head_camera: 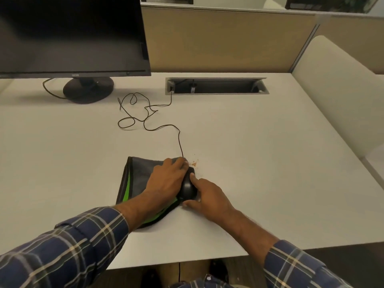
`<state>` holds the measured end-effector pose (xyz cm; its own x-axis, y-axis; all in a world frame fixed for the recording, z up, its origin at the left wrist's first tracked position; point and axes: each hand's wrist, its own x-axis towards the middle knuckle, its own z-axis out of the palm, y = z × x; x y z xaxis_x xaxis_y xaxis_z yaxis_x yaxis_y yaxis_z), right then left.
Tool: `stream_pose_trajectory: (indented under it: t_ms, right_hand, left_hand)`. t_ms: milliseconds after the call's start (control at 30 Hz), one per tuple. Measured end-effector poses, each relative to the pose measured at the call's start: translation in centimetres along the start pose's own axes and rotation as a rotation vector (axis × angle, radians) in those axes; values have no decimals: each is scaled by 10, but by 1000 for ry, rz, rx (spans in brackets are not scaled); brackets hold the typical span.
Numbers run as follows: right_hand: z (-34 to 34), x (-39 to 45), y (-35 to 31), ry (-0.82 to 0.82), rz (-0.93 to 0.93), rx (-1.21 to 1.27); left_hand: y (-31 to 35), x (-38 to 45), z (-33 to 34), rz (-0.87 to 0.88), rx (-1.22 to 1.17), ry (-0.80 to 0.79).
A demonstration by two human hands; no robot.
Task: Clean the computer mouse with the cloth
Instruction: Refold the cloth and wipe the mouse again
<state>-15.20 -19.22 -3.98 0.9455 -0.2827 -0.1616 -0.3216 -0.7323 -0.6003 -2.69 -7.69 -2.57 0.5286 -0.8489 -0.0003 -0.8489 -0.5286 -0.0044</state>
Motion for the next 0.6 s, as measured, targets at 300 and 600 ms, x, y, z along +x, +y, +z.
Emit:
stream_pose_trajectory:
  t_ms: [300,600]
  right_hand:
    - [1,-5,-1,3,9,-17]
    - [1,-4,-2,13,3,19]
  left_hand:
    - [-3,1,1,-198,-60,65]
    - [-6,-10,6,-82,-51,-1]
